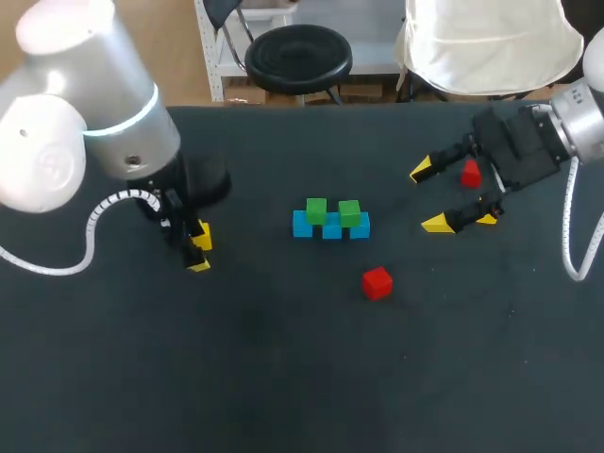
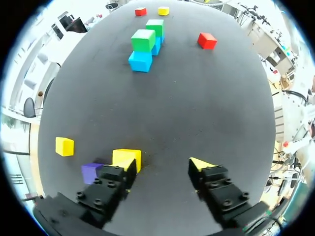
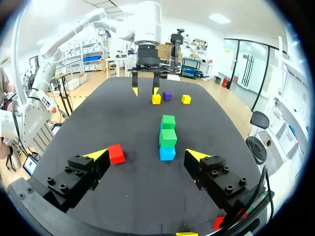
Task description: Place the blue cubes, place green cubes on the blue cubes, place the yellow cubes on the green cubes, then place the red cubes on the yellow cubes, and place purple cube on the red cubes.
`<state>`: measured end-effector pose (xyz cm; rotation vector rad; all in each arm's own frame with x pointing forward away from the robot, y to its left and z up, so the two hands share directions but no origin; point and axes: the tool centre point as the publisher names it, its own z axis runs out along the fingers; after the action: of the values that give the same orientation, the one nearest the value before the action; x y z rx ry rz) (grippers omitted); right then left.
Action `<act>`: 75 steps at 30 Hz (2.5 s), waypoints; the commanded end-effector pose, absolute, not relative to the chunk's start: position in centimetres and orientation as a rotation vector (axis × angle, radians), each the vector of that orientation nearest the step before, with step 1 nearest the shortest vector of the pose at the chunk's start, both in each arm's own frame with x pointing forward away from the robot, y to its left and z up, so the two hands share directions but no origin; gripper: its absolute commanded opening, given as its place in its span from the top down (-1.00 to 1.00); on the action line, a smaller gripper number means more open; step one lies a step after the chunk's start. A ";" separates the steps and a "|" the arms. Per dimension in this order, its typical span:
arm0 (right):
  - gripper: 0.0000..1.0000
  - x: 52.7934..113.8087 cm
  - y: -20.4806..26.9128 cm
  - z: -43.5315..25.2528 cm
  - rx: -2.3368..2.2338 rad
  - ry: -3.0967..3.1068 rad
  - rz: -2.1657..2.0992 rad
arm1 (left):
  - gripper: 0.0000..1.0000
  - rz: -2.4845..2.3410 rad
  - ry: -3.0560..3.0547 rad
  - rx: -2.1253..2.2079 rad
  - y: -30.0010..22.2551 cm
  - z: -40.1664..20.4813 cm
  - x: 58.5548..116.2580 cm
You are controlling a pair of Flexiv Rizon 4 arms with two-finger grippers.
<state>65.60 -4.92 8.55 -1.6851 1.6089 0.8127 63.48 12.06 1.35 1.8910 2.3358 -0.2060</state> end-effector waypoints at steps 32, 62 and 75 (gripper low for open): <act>-1.00 65.6 -4.9 8.5 -1.685 1.607 0.814 | -1.00 -0.247 2.370 1.820 10.7 2.3 67.7; -1.00 65.6 -4.9 8.5 -1.685 1.607 0.814 | -1.00 -0.115 2.438 1.844 13.9 -0.6 70.1; -1.00 65.6 -4.9 8.5 -1.685 1.607 0.814 | 0.04 -0.069 2.422 1.850 13.9 -1.1 69.6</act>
<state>65.60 -4.92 8.55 -1.6851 1.6089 0.8127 69.99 13.84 -1.14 1.8525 2.4295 -0.0734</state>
